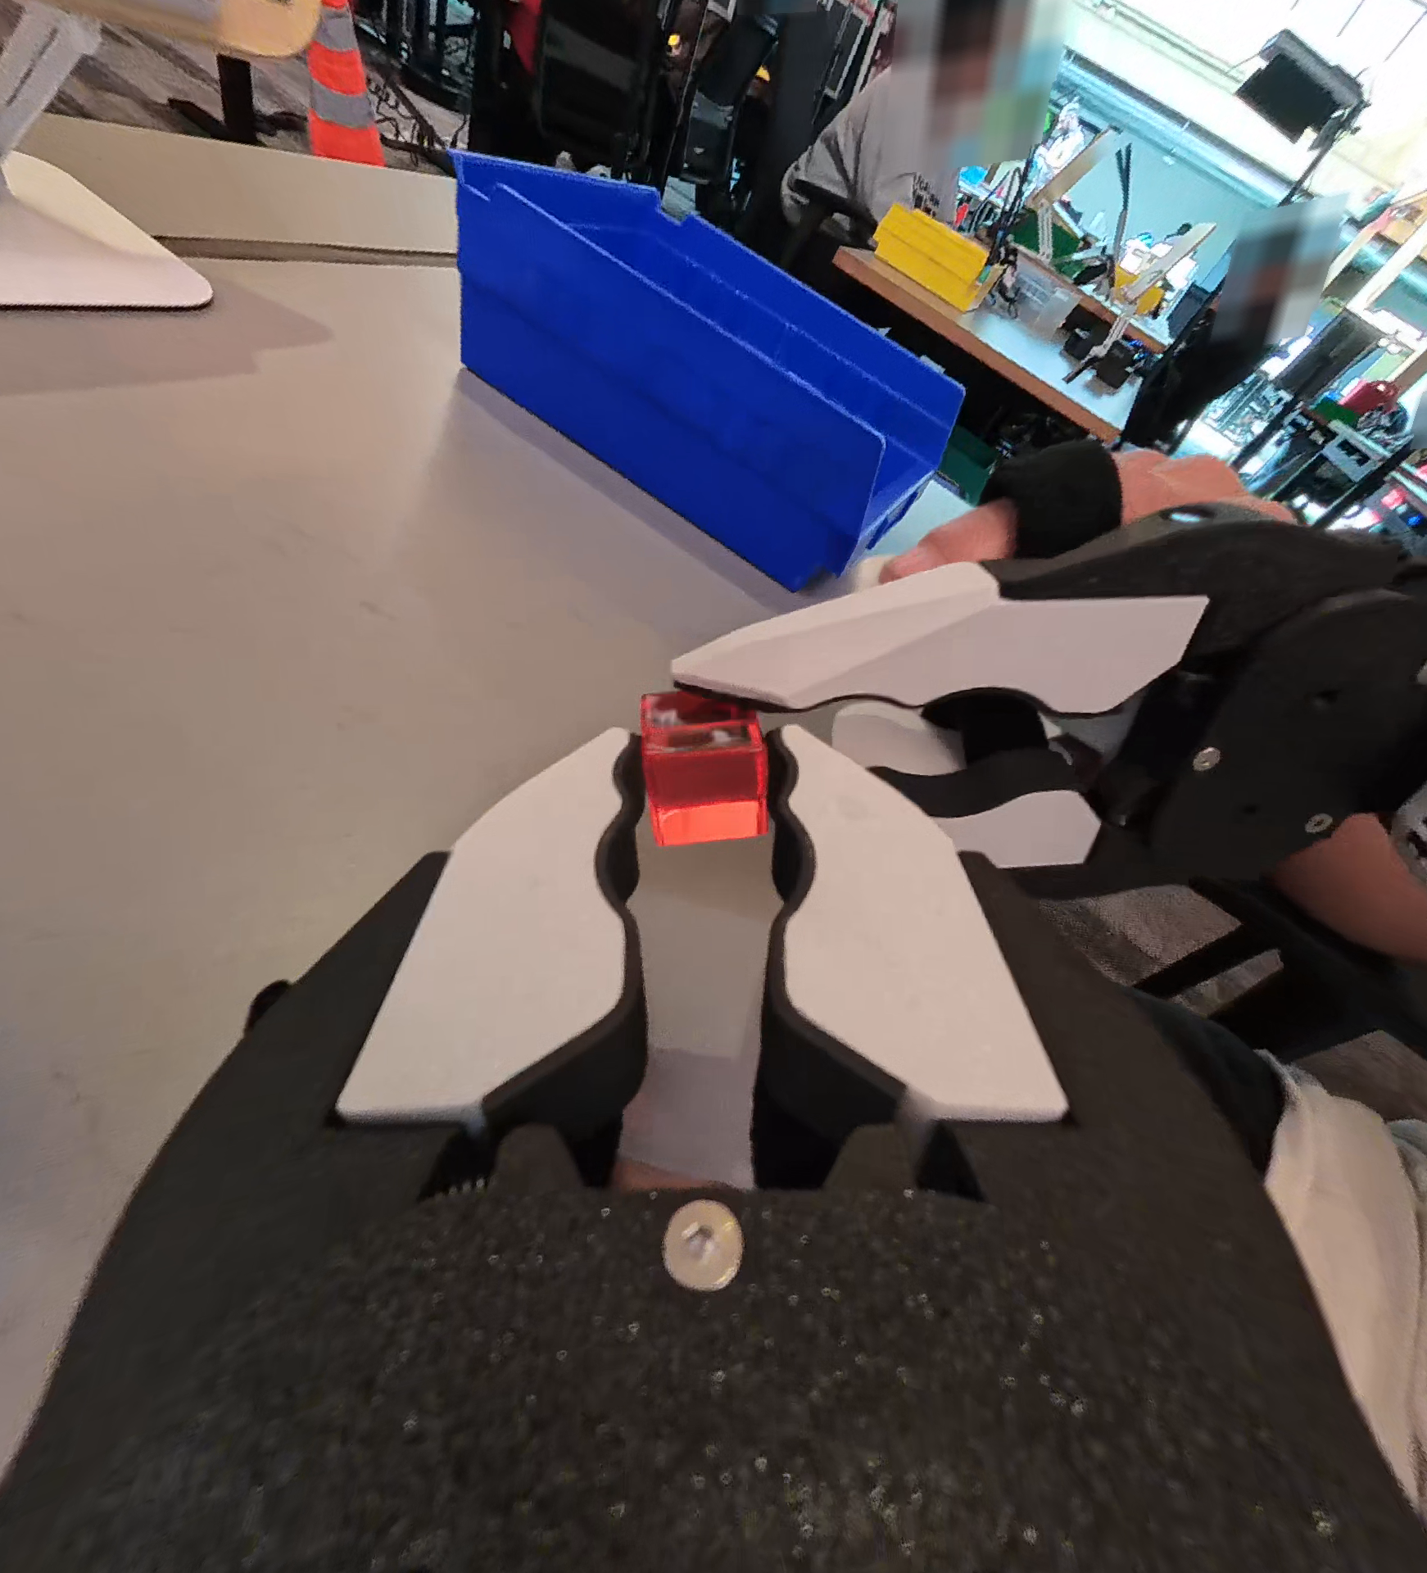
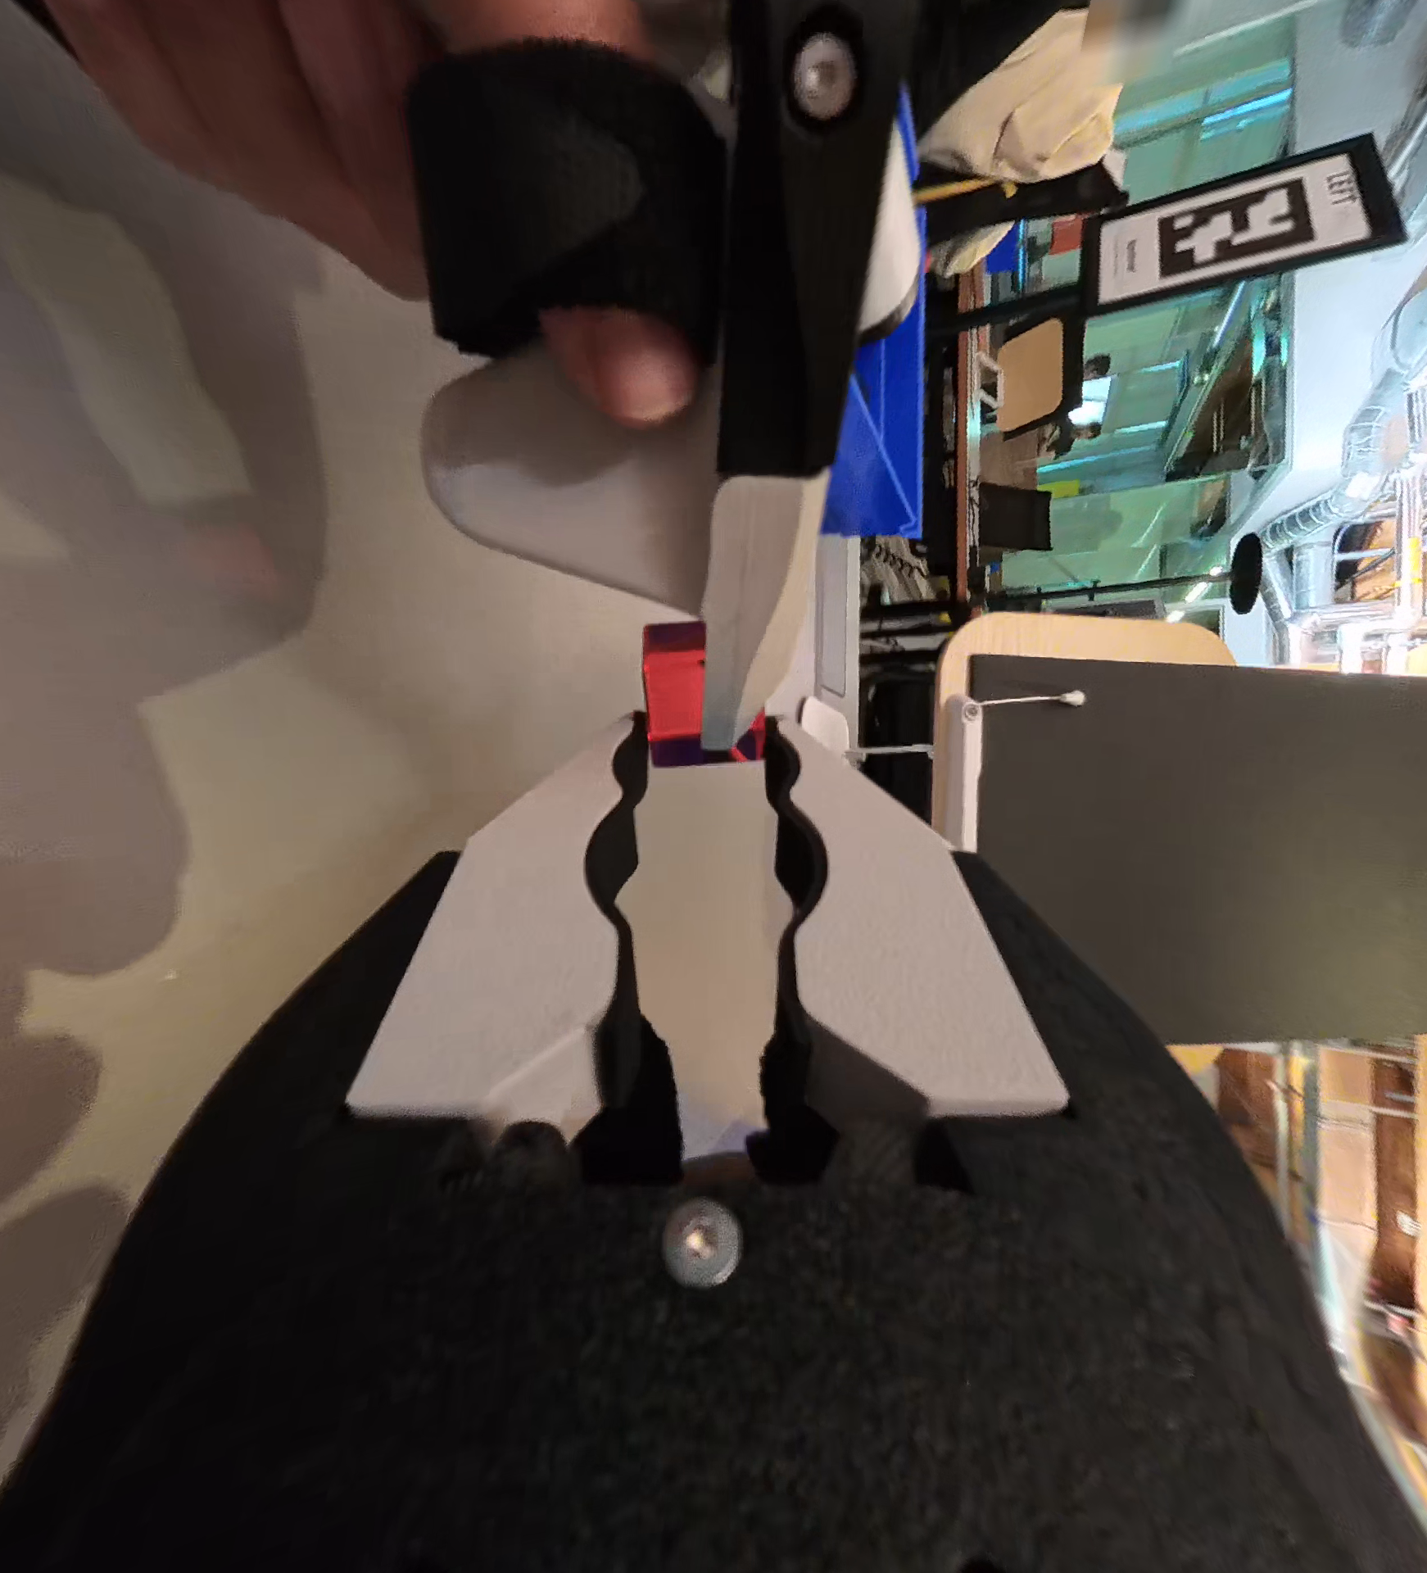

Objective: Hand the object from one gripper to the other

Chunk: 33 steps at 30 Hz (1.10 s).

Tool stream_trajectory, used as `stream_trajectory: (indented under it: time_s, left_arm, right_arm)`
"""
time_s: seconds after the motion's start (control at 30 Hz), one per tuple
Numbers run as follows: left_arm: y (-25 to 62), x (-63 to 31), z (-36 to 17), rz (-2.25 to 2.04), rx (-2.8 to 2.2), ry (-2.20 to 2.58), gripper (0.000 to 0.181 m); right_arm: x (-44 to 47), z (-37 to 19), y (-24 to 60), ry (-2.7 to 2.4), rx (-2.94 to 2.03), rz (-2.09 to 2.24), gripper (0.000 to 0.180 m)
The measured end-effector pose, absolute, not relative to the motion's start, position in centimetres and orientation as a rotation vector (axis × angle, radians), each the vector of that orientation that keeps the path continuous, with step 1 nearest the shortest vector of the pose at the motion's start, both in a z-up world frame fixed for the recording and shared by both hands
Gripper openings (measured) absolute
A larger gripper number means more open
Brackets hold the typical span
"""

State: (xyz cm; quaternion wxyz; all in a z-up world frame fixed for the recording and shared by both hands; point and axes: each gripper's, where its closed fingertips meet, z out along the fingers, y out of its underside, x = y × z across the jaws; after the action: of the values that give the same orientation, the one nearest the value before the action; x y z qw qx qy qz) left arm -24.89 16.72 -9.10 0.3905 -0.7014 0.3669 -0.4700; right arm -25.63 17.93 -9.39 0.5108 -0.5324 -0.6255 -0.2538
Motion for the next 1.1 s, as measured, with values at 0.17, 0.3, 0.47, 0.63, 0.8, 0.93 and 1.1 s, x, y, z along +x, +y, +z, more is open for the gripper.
stream_trajectory:
  time_s: [0.17, 0.3, 0.47, 0.63, 0.8, 0.93, 1.1]
  left_arm:
    - [17.4, -26.0, -7.3, -1.317, -1.699, 0.857, 0.027]
    - [17.0, -27.0, -4.7, -1.561, -1.562, 0.772, 0.027]
    - [16.2, -28.1, -1.2, -1.988, -1.365, 0.538, 0.027]
    - [17.5, -28.6, 0.2, -2.309, -1.340, -0.005, 0.027]
    - [16.7, -27.6, -2.2, -2.331, -1.421, -0.280, 0.026]
    - [17.2, -28.0, -2.4, -2.345, -1.377, -0.262, 0.026]
    - [17.0, -28.3, -2.2, -2.336, -1.339, -0.173, 0.026]
  right_arm:
    - [-24.5, -8.1, 17.5, -1.385, -1.384, -0.288, 0.031]
    - [-24.4, -7.7, 17.0, -1.208, -1.561, 0.220, 0.044]
    - [-26.8, -5.3, 15.0, -0.907, -1.588, 1.045, 0.053]
    - [-27.6, -2.3, 14.7, -0.626, -1.445, 1.463, 0.054]
    - [-28.2, -2.1, 14.7, -0.363, -1.507, 1.924, 0.051]
    - [-28.6, -2.9, 13.5, -0.301, -1.547, 2.335, 0.054]
    - [-28.7, -3.7, 13.6, -0.090, -1.532, 2.596, 0.043]
